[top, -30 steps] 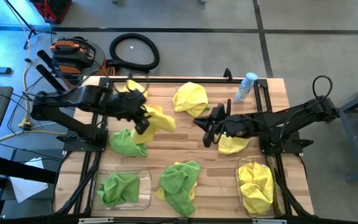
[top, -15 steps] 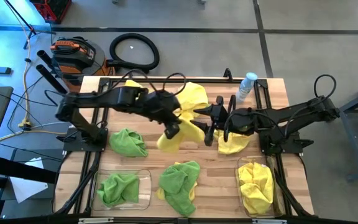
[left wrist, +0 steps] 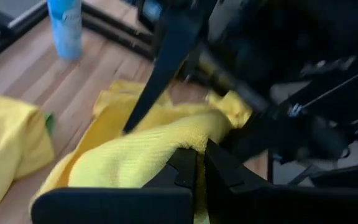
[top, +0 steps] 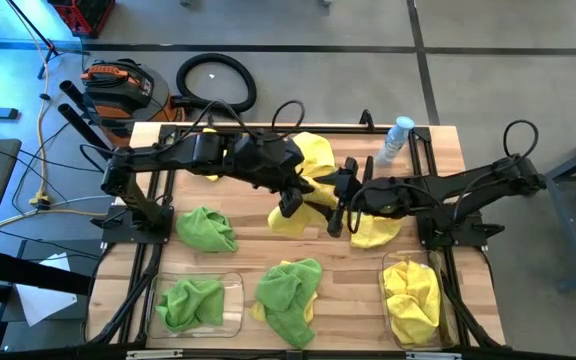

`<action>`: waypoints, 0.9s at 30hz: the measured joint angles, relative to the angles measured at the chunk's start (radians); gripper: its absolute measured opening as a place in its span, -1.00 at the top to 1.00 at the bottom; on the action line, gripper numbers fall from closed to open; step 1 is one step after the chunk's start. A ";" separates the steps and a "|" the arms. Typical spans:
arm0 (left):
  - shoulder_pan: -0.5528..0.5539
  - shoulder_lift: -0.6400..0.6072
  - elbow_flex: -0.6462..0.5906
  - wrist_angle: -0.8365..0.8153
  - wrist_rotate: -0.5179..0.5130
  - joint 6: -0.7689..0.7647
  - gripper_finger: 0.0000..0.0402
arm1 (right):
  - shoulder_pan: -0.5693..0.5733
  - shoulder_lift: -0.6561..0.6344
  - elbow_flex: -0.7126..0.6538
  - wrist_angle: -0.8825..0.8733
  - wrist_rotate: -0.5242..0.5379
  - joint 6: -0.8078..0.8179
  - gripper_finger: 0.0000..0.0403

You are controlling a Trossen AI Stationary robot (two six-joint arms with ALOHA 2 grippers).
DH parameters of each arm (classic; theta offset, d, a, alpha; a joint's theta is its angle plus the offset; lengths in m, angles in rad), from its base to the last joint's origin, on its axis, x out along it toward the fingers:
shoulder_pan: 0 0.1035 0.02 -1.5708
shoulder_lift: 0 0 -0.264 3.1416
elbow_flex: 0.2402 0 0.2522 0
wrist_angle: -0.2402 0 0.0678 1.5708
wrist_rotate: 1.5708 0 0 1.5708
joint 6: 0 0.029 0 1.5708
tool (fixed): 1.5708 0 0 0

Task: Sort microfiber towel by color & place in baskets
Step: Put the middle left yellow microfiber towel into the right transparent bin

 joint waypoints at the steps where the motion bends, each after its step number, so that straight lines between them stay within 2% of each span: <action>1: 0.000 0.000 0.003 0.014 0.000 0.000 1.00 | 0.000 0.008 0.000 -0.001 -0.002 -0.007 -0.37; 4: 0.000 -0.001 0.005 0.046 0.000 0.001 1.00 | 0.000 0.035 0.000 -0.003 -0.005 -0.007 -0.29; 6: 0.000 0.000 0.005 0.043 0.000 0.022 1.00 | 0.002 0.045 0.000 -0.004 -0.006 -0.007 -0.16; 10: 0.000 0.000 0.005 0.043 0.000 0.028 0.94 | 0.009 0.044 0.000 -0.035 -0.006 0.059 0.24; 16: 0.000 0.000 0.004 0.040 0.006 0.043 0.69 | 0.008 0.019 0.000 -0.130 -0.042 0.124 0.88; 18: 0.000 0.000 0.004 0.034 0.006 0.059 0.59 | 0.010 0.006 0.000 -0.175 -0.061 0.159 0.95; 22: 0.000 -0.004 0.004 0.004 0.006 0.099 0.45 | 0.034 -0.039 0.000 -0.264 -0.081 0.264 0.93; 27: -0.013 -0.029 -0.001 -0.068 -0.027 0.178 0.41 | 0.112 -0.116 0.000 -0.353 -0.084 0.392 0.97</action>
